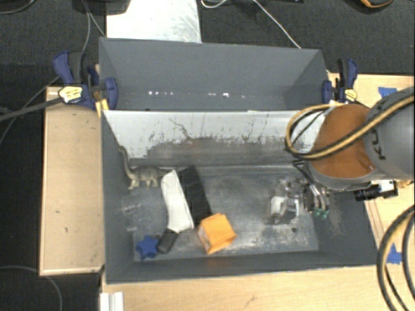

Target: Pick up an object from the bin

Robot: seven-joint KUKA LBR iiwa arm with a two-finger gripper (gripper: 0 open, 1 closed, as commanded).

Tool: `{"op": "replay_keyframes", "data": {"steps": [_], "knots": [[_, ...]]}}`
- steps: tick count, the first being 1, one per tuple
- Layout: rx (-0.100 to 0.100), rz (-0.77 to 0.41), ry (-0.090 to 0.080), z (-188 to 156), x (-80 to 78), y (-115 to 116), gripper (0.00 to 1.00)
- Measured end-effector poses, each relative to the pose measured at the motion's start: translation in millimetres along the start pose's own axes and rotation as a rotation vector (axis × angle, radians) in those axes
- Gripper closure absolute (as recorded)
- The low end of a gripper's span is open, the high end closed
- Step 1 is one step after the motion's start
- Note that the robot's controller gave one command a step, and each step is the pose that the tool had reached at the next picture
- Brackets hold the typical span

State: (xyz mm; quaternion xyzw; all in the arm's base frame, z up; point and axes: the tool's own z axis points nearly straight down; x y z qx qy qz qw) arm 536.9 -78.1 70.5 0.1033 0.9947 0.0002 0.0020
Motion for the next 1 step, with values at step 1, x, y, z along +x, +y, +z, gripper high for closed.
{"op": "replay_keyframes", "data": {"steps": [1], "knots": [[-0.001,0.004,-0.004,0.0,-3.3,-2.0,1.00]]}}
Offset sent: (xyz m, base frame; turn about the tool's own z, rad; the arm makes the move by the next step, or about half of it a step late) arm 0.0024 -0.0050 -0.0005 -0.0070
